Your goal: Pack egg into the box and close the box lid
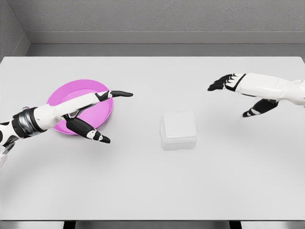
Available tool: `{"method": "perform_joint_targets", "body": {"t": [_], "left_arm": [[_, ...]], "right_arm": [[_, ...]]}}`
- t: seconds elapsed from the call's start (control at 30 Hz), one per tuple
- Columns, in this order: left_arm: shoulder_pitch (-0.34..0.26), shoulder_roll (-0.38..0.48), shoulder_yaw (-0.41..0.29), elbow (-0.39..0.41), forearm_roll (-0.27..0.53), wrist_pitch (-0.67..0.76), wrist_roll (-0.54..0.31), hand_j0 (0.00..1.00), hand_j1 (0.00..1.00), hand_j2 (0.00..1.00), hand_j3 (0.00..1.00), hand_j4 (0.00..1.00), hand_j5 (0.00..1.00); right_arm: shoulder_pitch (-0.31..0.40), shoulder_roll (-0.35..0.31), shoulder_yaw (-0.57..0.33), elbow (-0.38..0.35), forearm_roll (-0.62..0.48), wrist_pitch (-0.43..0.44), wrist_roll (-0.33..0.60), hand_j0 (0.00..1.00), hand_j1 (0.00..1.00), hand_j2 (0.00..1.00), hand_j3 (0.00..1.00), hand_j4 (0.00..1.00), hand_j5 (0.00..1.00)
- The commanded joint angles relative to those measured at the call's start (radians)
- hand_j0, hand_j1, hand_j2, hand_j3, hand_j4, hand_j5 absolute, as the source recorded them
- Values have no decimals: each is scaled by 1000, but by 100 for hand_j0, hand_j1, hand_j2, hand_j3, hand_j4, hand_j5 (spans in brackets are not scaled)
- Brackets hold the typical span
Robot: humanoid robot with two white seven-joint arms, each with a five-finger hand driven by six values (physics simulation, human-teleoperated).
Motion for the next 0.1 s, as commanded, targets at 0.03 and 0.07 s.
{"method": "perform_joint_targets", "body": {"t": [0.03,0.07], "left_arm": [[-2,25,5,-2,8,2,0,100,100,100,100,100,100],[-5,33,5,1,1,2,0,100,100,100,100,100,100]], "right_arm": [[-2,4,-5,66,-6,3,0,100,100,100,100,100,100],[-2,4,-5,67,-6,3,0,100,100,100,100,100,100]]}}
